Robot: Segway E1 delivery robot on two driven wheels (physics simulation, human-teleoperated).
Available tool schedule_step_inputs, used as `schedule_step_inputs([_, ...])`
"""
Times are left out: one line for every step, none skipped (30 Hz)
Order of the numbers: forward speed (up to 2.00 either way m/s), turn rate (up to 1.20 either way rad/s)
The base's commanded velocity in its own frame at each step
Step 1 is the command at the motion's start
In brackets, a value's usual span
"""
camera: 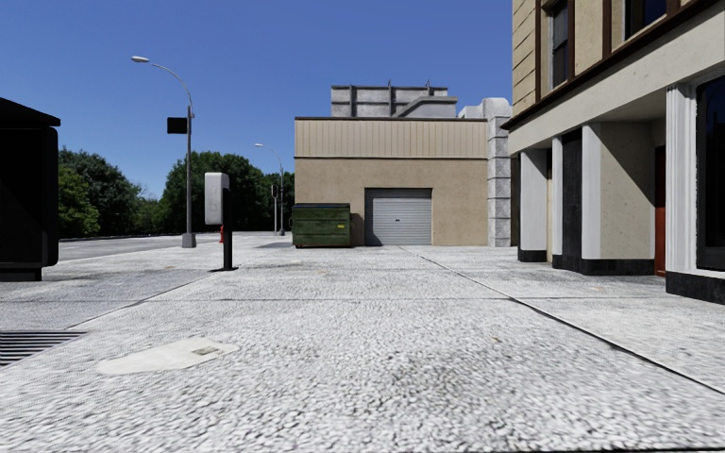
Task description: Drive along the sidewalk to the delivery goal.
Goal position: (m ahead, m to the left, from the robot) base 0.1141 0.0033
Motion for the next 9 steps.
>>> schedule_step_inputs([0.0,0.0])
schedule_step_inputs([0.0,0.0])
schedule_step_inputs([0.0,0.0])
schedule_step_inputs([0.0,0.0])
schedule_step_inputs([0.0,0.0])
schedule_step_inputs([0.0,0.0])
schedule_step_inputs([0.0,0.0])
schedule_step_inputs([0.0,0.0])
schedule_step_inputs([0.0,0.0])
